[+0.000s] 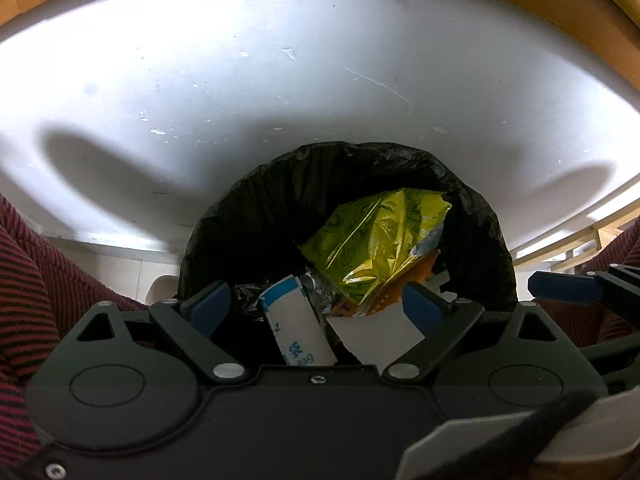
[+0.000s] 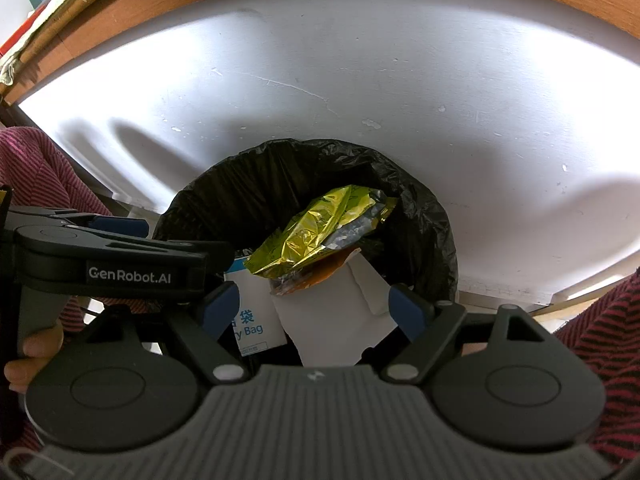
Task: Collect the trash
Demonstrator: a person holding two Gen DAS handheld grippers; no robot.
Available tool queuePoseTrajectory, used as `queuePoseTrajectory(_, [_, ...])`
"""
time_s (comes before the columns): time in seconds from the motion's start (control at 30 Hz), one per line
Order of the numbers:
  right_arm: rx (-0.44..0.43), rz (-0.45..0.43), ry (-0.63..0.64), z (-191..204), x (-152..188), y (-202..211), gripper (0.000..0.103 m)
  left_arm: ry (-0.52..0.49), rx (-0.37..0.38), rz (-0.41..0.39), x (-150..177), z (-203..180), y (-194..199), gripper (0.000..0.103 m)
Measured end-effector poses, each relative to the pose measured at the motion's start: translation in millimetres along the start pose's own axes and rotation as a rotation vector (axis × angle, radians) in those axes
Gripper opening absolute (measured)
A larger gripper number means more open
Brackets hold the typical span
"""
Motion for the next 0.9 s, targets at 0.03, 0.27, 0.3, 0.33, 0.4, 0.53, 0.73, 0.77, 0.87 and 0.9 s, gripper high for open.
queuePoseTrajectory(0.03, [0.000, 0.000, -0.001, -0.7, 0.0, 0.1, 0.089, 0.000, 0.002, -0.002, -0.1, 0.0, 0.4, 0.097])
queuePoseTrajectory(0.27, [-0.002, 0.000, -0.003, -1.1, 0.1, 0.4, 0.089, -0.011, 0.001, -0.011, -1.3, -1.7, 2.2, 0.098])
queuePoseTrajectory(0.3, [-0.001, 0.000, -0.003, -1.1, 0.2, 0.4, 0.089, -0.012, 0.000, -0.012, -1.7, -1.0, 2.5, 0.100])
queuePoseTrajectory(0.33, [-0.001, 0.000, -0.003, -1.2, 0.2, 0.4, 0.089, -0.014, -0.002, -0.013, -1.8, -1.3, 2.8, 0.101])
queuePoseTrajectory(0.4, [-0.001, -0.001, -0.003, -1.8, 0.1, 0.6, 0.089, -0.020, -0.006, -0.018, -2.7, -1.2, 3.8, 0.102])
queuePoseTrajectory(0.53, [-0.001, -0.002, -0.005, -1.7, 0.2, 0.7, 0.089, -0.038, -0.023, -0.037, -3.8, -3.0, 6.8, 0.103])
queuePoseTrajectory(0.73, [0.000, -0.003, -0.005, -2.0, 0.2, 1.0, 0.089, -0.054, -0.041, -0.049, -4.8, -5.2, 8.5, 0.103])
queuePoseTrajectory(0.77, [0.000, -0.003, -0.005, -2.0, 0.2, 1.0, 0.089, -0.052, -0.043, -0.053, -4.9, -5.3, 8.6, 0.103])
queuePoseTrajectory(0.87, [0.000, -0.003, -0.004, -2.5, 0.3, 1.0, 0.089, -0.049, -0.041, -0.050, -3.9, -4.6, 8.7, 0.103])
queuePoseTrajectory(0.9, [0.000, -0.002, -0.004, -2.8, 0.4, 1.0, 0.089, -0.048, -0.045, -0.048, -3.8, -4.1, 8.6, 0.103])
Point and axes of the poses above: each gripper's, at about its wrist camera, not at the fingertips, and y roughly against the way its jaws point, z to its left, x to its underside, the point moved 6 cm from there along -y, roughly the way its jaws point, and after that the axes turned 1 degree about -x, right-handed, at the moved point
